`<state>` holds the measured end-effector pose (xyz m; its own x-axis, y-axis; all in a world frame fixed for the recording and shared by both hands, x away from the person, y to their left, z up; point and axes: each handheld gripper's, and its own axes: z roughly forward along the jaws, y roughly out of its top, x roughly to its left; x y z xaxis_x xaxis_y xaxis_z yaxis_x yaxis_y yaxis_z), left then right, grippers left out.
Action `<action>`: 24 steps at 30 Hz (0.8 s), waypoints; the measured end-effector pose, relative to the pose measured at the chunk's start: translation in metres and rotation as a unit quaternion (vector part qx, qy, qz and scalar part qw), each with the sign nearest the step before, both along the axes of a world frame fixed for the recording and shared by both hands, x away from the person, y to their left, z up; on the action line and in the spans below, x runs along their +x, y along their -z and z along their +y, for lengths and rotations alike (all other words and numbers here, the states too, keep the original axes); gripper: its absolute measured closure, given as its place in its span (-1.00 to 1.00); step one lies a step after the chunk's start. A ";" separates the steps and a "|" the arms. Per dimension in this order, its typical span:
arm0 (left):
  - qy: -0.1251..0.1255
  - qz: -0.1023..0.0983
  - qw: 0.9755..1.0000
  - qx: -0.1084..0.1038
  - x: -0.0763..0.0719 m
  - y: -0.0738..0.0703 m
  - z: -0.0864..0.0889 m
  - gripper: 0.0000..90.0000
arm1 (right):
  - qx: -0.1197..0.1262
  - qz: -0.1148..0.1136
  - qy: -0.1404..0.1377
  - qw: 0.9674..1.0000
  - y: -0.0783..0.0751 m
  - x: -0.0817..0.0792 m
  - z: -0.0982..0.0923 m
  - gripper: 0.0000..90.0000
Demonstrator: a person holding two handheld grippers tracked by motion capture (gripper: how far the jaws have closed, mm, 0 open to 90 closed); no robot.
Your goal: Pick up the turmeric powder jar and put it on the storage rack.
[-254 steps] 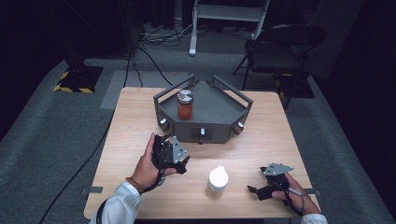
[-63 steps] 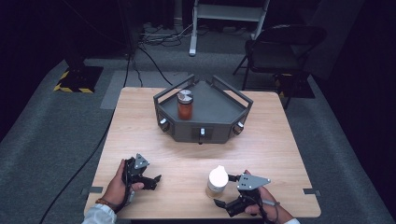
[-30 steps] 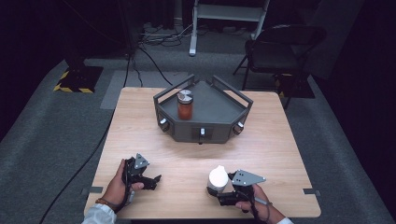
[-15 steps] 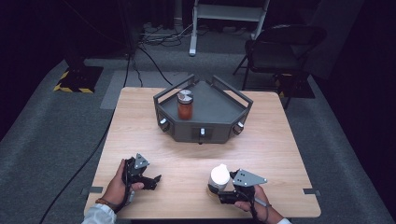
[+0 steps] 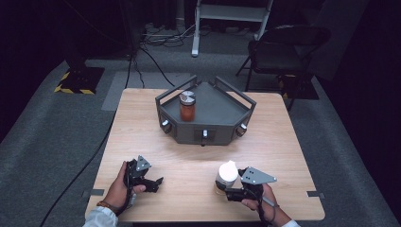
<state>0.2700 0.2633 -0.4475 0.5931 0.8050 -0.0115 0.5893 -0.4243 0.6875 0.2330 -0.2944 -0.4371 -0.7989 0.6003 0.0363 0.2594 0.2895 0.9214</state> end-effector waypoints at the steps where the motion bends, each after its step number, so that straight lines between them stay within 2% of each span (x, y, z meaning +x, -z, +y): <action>1: 0.000 0.000 1.000 0.000 0.000 0.000 0.000 -1.00 | 0.003 0.004 0.002 1.000 -0.001 0.001 -0.001 -0.33; 24: 0.002 0.000 1.000 0.001 0.000 0.000 0.000 -1.00 | 0.004 -0.020 0.058 0.998 -0.043 0.007 -0.005 -0.33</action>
<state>0.2705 0.2635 -0.4474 0.5959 0.8030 -0.0105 0.5878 -0.4272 0.6870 0.2404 -0.2994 -0.3944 -0.7256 0.6880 0.0112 0.2540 0.2527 0.9336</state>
